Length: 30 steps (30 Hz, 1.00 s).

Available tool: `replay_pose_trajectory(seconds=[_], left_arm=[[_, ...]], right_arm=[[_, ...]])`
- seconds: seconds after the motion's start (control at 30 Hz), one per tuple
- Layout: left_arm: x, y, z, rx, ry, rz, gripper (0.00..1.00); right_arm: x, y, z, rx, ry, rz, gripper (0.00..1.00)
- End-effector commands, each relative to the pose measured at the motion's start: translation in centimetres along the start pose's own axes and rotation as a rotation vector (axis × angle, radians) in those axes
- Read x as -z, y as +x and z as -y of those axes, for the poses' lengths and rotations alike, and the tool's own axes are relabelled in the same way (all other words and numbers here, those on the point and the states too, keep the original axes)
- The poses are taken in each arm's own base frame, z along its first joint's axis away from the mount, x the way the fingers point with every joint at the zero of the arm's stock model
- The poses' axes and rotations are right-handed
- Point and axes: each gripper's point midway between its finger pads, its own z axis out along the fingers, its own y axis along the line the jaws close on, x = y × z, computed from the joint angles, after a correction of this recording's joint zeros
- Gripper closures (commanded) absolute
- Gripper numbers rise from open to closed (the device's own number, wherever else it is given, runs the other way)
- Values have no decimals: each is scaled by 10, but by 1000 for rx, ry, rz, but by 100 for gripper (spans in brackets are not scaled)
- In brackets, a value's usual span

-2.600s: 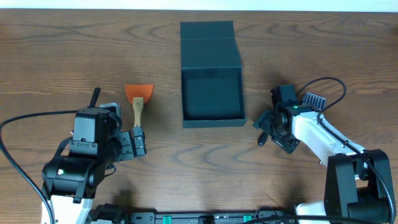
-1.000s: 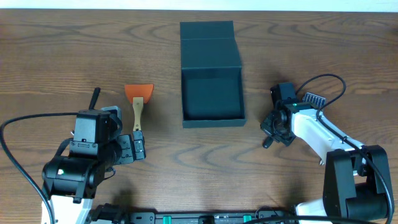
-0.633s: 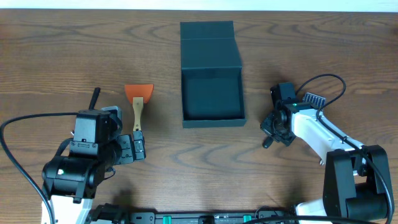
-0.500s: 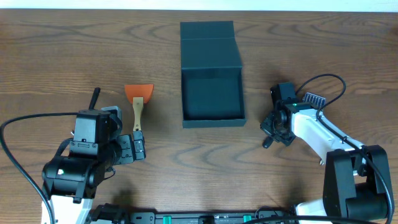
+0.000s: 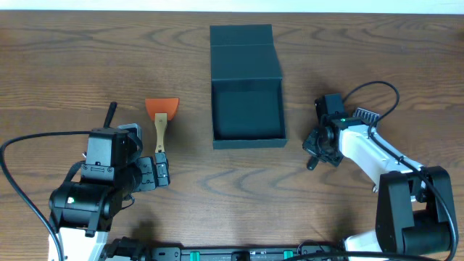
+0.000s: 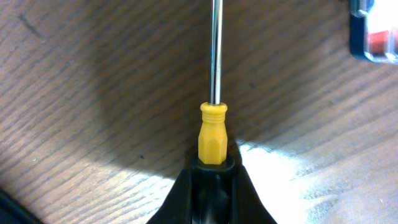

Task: Pack container
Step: 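Lower the right gripper and grasp the screwdriver handle, then carry the screwdriver into the green box and release it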

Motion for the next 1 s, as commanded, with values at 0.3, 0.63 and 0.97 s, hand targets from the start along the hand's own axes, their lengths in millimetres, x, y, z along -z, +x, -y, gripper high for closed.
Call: replay_pose_trajectory(seconds=[0.3, 0.63, 0.97], left_arm=[[7, -7, -1, -12, -10, 31, 1], [7, -7, -1, -12, -10, 30, 2], [7, -7, -1, -12, -10, 30, 1]], right_arm=[[63, -41, -34, 200, -91, 104, 99], [150, -19, -114, 957, -302, 205, 99], [175, 43, -169, 1761, -294, 363, 99]])
